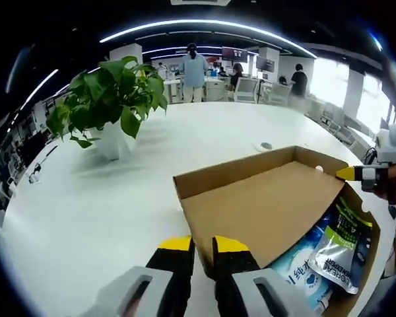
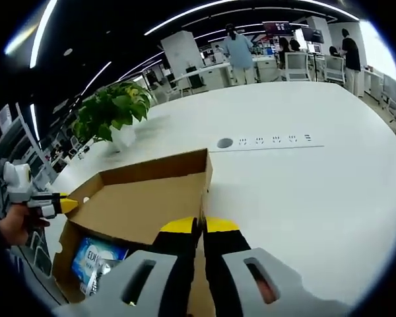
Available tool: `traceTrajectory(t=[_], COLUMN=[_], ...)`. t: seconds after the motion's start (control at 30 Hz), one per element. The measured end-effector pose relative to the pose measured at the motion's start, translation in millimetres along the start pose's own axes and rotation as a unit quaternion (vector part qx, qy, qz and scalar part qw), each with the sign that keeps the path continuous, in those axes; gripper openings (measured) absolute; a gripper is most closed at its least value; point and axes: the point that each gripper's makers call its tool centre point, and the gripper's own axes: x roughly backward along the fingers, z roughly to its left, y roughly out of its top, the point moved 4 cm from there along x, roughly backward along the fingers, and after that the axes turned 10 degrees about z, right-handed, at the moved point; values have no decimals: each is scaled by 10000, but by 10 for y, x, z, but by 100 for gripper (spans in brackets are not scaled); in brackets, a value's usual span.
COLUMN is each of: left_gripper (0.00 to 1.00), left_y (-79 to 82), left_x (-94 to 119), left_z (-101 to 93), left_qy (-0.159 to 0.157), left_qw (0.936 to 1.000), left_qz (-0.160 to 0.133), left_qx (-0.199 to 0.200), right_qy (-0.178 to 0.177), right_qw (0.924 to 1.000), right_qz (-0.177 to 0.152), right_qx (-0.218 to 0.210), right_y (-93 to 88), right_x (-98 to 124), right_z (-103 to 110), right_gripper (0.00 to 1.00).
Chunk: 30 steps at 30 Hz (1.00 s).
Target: Operate the shoe box by opening the lid, removing the specified soft item, and placing it in the target area until the item is outside and the box remains undamaged.
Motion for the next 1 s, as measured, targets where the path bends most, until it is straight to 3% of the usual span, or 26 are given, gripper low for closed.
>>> traceTrajectory(t=[0.47,1.0], left_gripper=[13,17], left_y=[-70,-178], left_x=[100,381], left_z=[2,64], left_qy=[-123,-117], left_qw=[9997,9978], left_qz=[-193,-610], left_qx=[84,236], right_qy=[-27,-108], right_qw=[10000,9998], right_qz=[13,-118], right_qx=[19,-92], right_y=[-92,-273], right_x=[179,451], right_z=[10,-92], right_gripper=[3,5])
